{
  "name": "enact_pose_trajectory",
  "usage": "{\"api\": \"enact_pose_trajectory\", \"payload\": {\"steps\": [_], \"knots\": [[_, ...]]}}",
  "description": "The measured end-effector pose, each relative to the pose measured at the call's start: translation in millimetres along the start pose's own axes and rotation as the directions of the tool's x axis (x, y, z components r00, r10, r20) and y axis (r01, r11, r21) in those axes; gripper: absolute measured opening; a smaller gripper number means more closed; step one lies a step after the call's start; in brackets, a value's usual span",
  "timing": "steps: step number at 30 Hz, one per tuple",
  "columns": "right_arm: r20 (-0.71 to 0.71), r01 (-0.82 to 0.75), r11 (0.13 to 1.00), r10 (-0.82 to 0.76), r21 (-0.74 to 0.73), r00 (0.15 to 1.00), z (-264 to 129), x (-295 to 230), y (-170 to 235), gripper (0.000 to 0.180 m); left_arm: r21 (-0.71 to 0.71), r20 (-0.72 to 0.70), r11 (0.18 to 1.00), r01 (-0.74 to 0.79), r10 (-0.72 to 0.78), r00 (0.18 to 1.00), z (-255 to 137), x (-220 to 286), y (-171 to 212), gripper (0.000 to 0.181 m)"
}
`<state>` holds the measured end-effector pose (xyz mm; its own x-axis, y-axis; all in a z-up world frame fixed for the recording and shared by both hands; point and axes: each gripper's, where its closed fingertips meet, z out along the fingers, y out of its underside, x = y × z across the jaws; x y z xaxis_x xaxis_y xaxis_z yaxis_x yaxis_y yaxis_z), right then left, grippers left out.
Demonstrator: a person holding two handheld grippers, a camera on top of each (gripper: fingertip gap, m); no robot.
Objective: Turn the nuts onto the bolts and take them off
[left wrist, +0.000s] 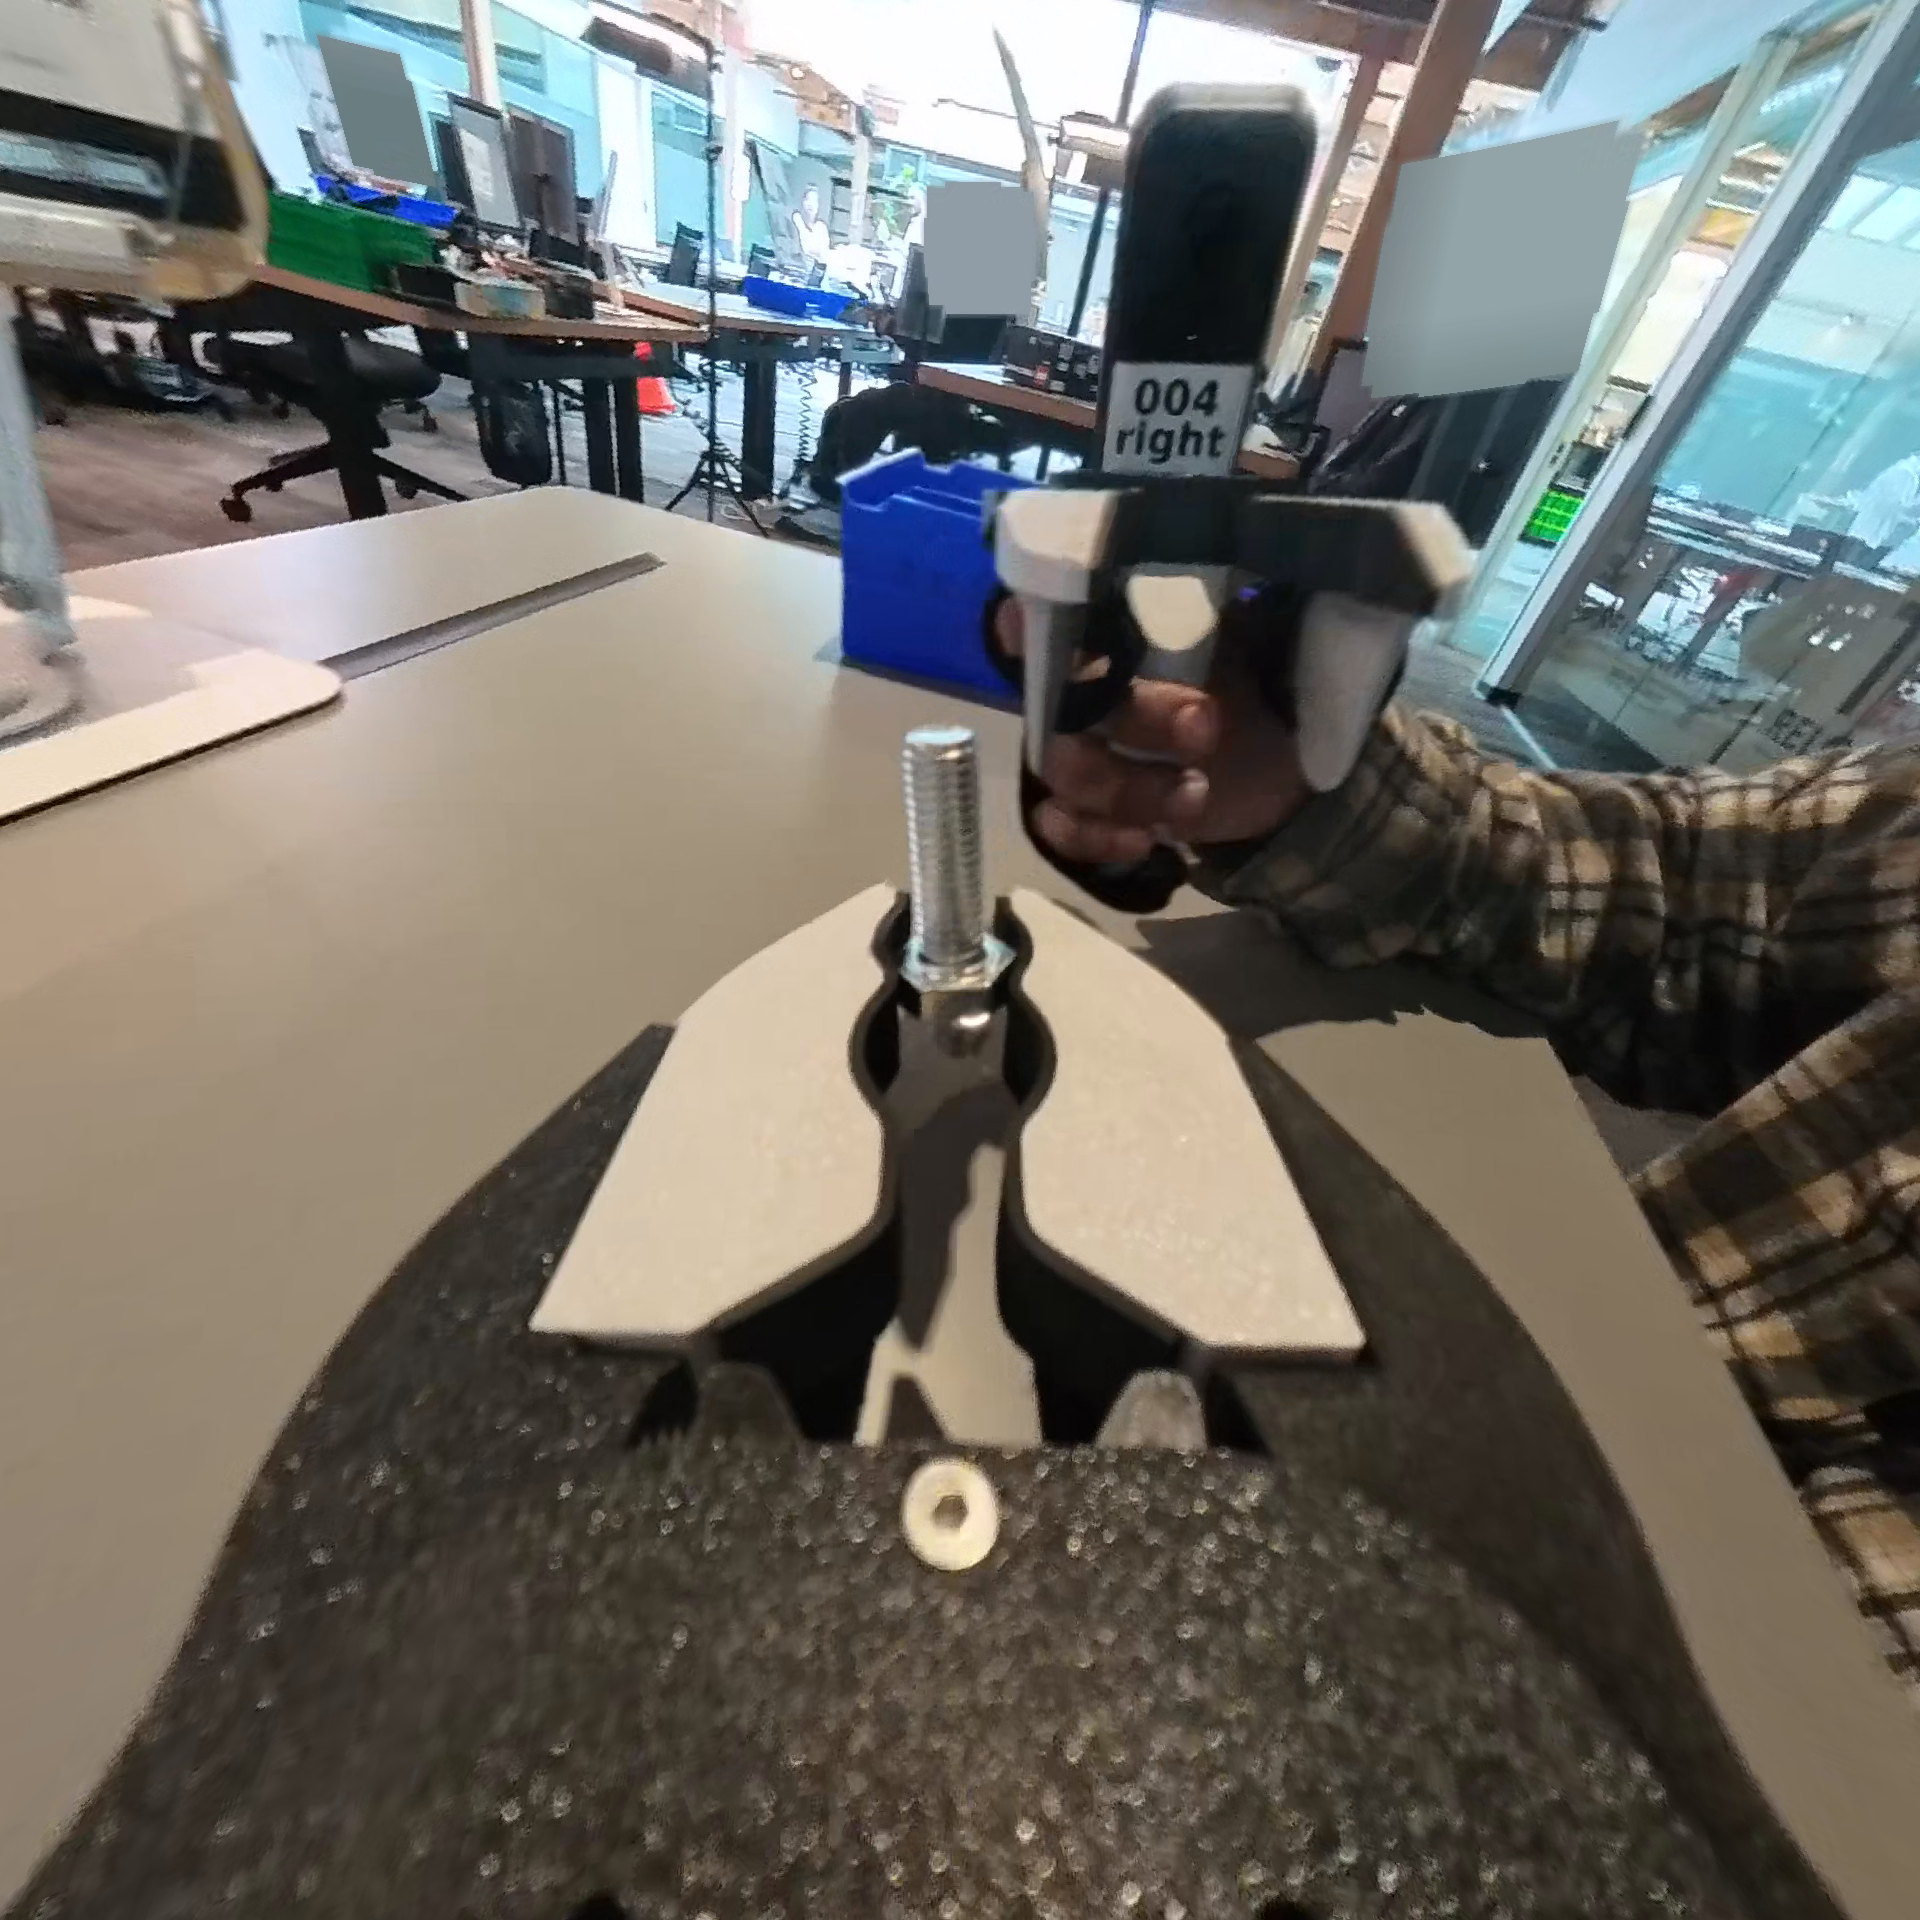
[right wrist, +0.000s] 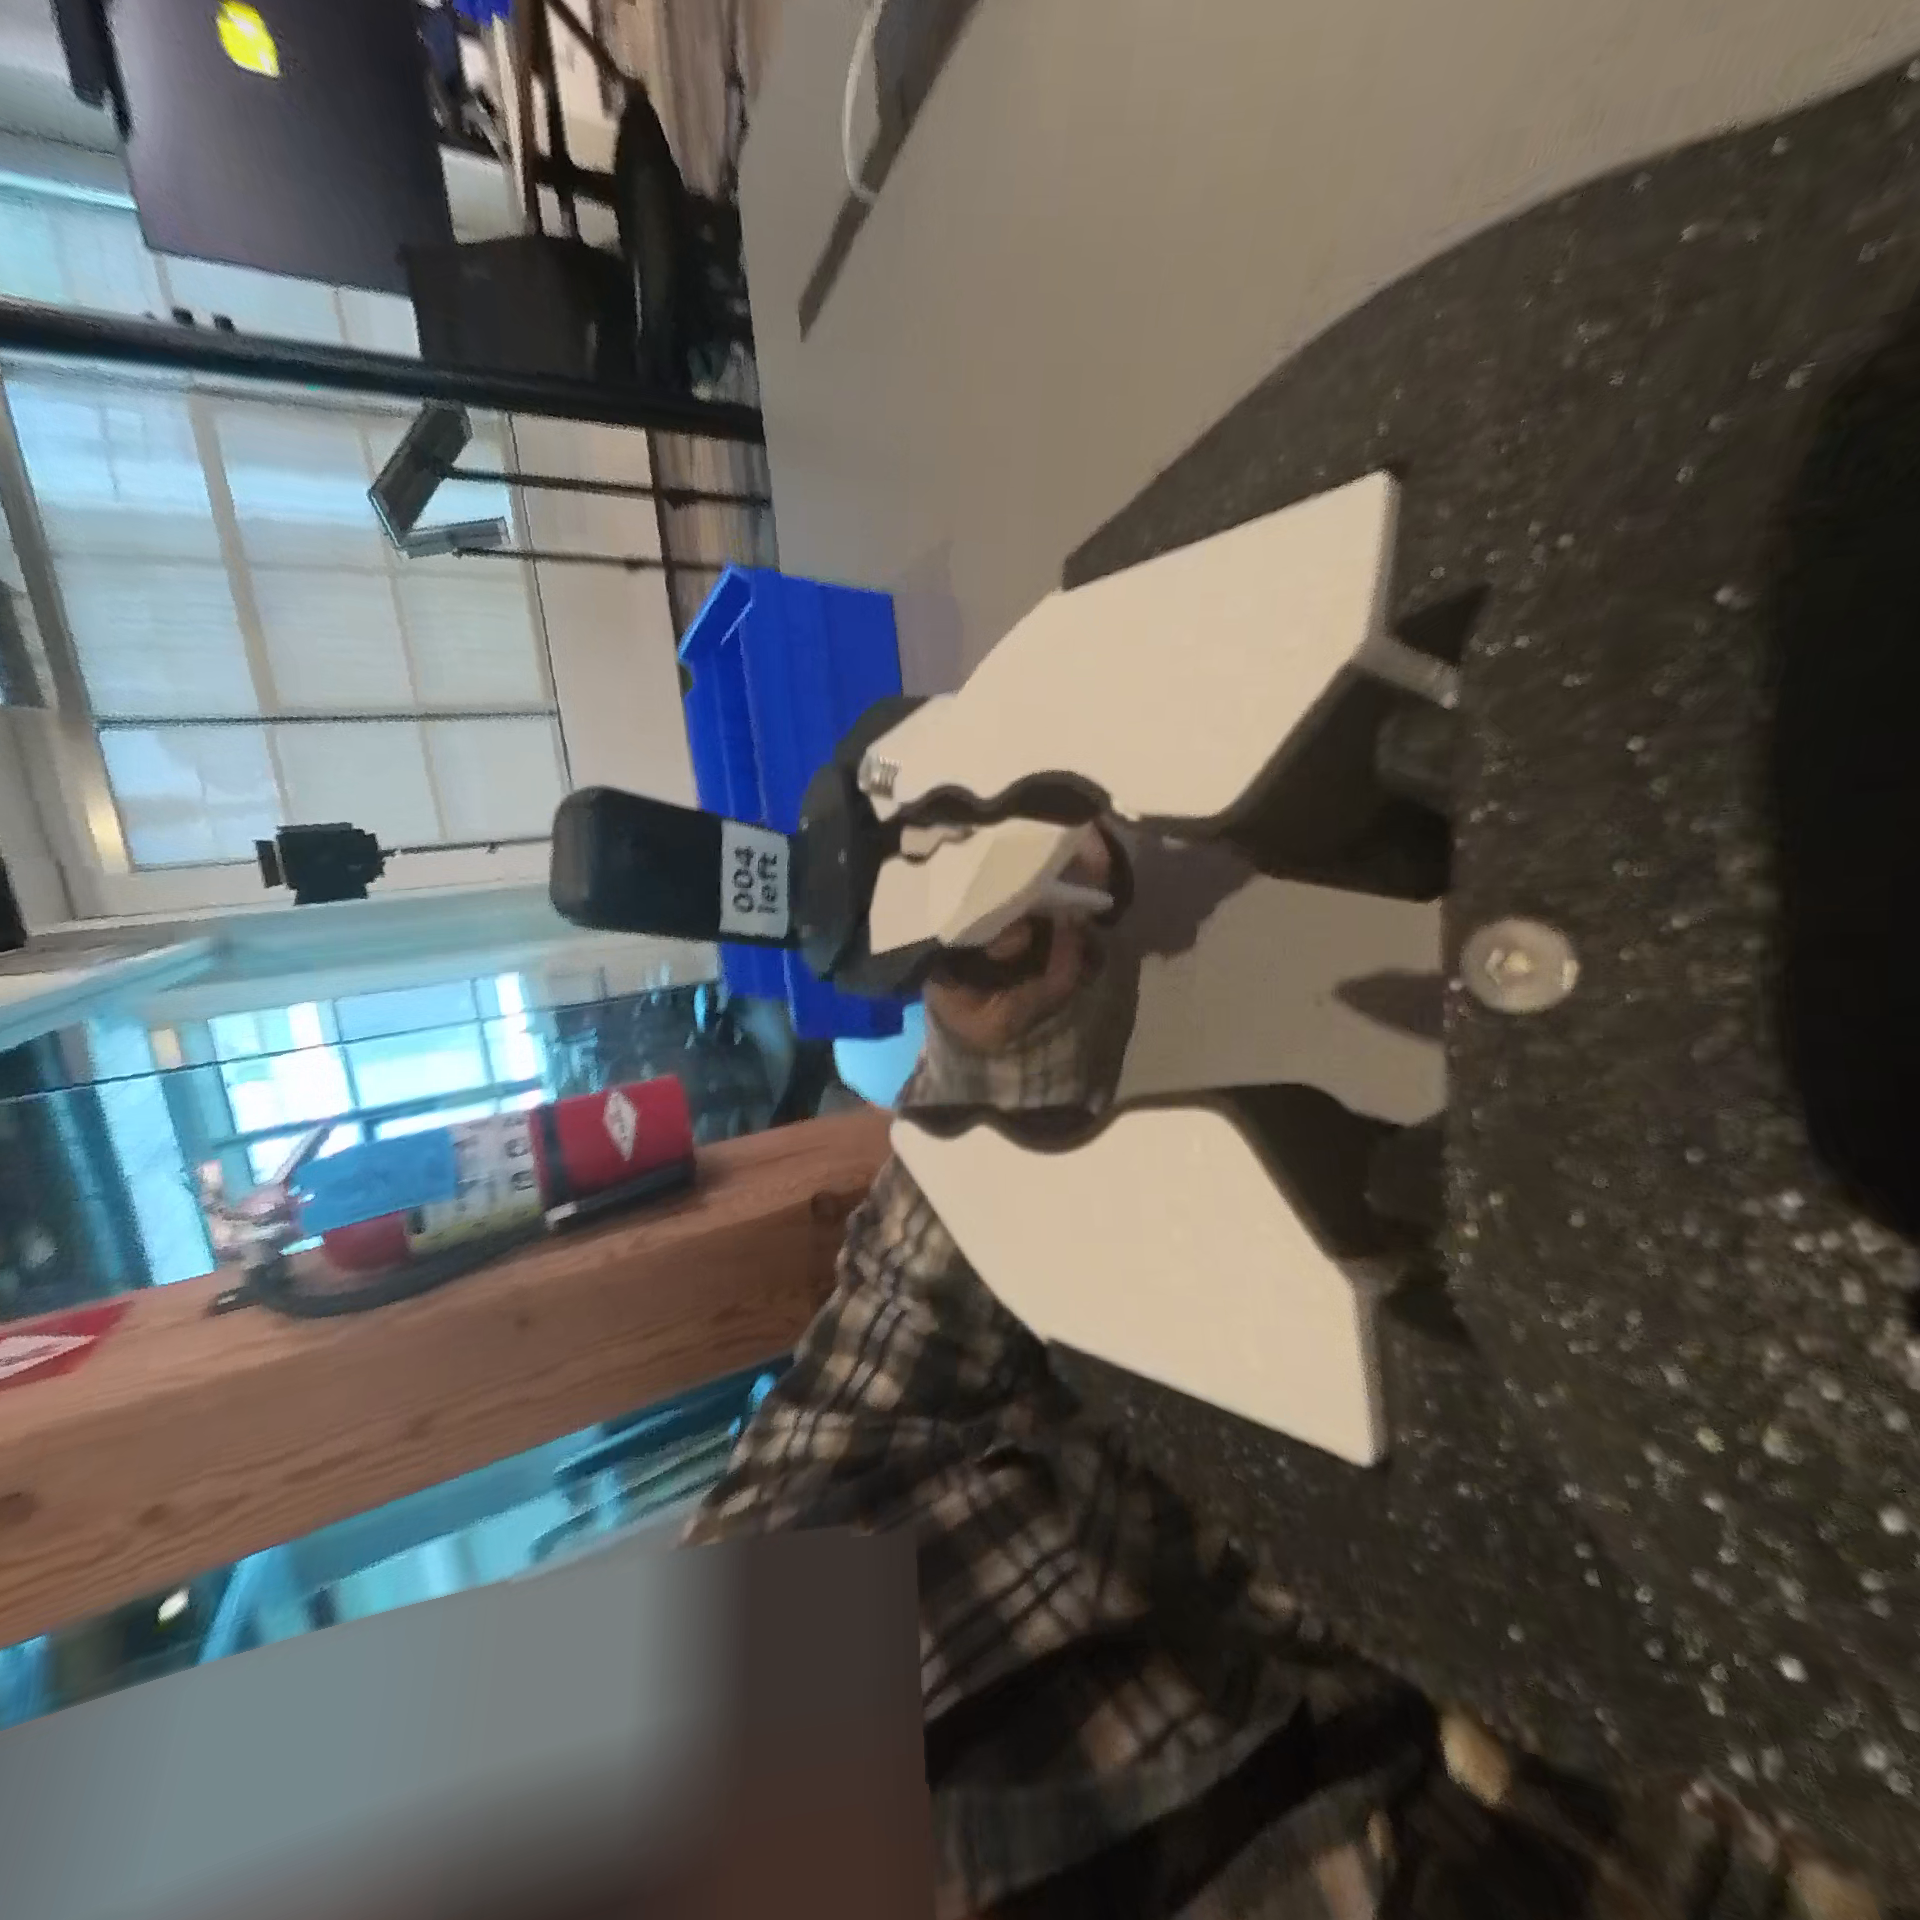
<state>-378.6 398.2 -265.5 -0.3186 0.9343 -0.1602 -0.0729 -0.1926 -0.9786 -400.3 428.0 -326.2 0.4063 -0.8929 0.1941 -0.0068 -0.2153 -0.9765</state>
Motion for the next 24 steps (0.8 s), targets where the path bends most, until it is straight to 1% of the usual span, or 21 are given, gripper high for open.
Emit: {"api": "enact_pose_trajectory", "payload": {"steps": [2,4,6,9,11,12,13,14,15,16,18,20,22,23,24], "knots": [[0.043,-0.077,0.997,0.076,0.028,0.996,-4.7,-2.4,-3.3,0.052,0.007,0.018,1.0,0.003,-0.003,1.0,-4.4,-7.6,-0.1,0.015],[0.049,-0.134,0.99,0.131,0.047,0.99,-8.6,-1.1,-4.8,0.06,0.011,0.03,1.0,-0.004,0.004,1.0,-7.0,-11.3,-1.1,0.015],[0.07,-0.179,0.982,0.174,0.063,0.982,-12.3,-1.3,-5.2,0.061,0.011,0.03,1.0,-0.009,0.009,1.0,-7.5,-11.8,-0.9,0.015],[0.085,-0.243,0.966,0.236,0.086,0.968,-17.2,1.7,-4.9,0.065,-0.007,0.033,1.0,-0.021,0.021,0.999,-5.7,-11.9,3.2,0.015],[0.073,-0.275,0.956,0.269,0.101,0.961,-20.1,6.6,-4.4,0.072,-0.022,0.033,0.999,-0.036,0.037,0.999,-4.0,-11.1,6.1,0.015],[0.066,-0.28,0.954,0.274,0.105,0.959,-21.9,8.9,-4.0,0.072,-0.026,0.034,0.999,-0.04,0.041,0.999,-3.4,-10.7,6.8,0.015],[0.067,-0.272,0.957,0.266,0.105,0.962,-24.5,9.6,-3.7,0.061,-0.027,0.035,0.999,-0.042,0.043,0.998,-3.2,-10.4,6.9,0.015],[0.098,-0.242,0.966,0.234,0.091,0.967,-28.6,4.5,-2.7,0.02,-0.026,0.036,0.999,-0.043,0.043,0.998,-3.2,-10.2,6.7,0.015],[0.11,-0.214,0.974,0.206,0.071,0.972,-32.3,1.5,-1.0,0.0,-0.024,0.037,0.999,-0.043,0.044,0.998,-3.3,-10.2,6.3,0.015],[0.055,-0.203,0.978,0.2,0.051,0.978,-34.7,7.3,1.6,0.0,-0.023,0.036,0.999,-0.043,0.043,0.998,-3.5,-10.0,6.1,0.015],[-0.04,-0.127,0.992,0.126,-0.014,0.991,-38.5,16.3,9.2,0.0,-0.022,0.039,0.999,-0.038,0.039,0.998,-4.0,-11.2,6.2,0.015],[-0.094,-0.066,0.996,0.06,-0.062,0.994,-41.0,21.5,14.3,0.0,-0.023,0.041,0.999,-0.032,0.033,0.999,-4.3,-12.4,6.8,0.015],[-0.126,-0.035,0.997,0.026,-0.073,0.992,-43.1,25.7,15.2,0.001,-0.024,0.047,0.999,-0.029,0.031,0.998,-4.4,-13.5,7.4,0.015],[-0.159,-0.023,0.997,0.011,-0.073,0.987,-44.4,30.7,15.3,0.014,-0.024,0.053,0.999,-0.03,0.031,0.998,-4.5,-14.3,7.6,0.015],[-0.193,-0.004,0.996,-0.013,-0.089,0.981,-46.4,35.9,17.5,0.019,-0.027,0.057,0.999,-0.03,0.032,0.998,-4.6,-14.9,8.0,0.015]]}}
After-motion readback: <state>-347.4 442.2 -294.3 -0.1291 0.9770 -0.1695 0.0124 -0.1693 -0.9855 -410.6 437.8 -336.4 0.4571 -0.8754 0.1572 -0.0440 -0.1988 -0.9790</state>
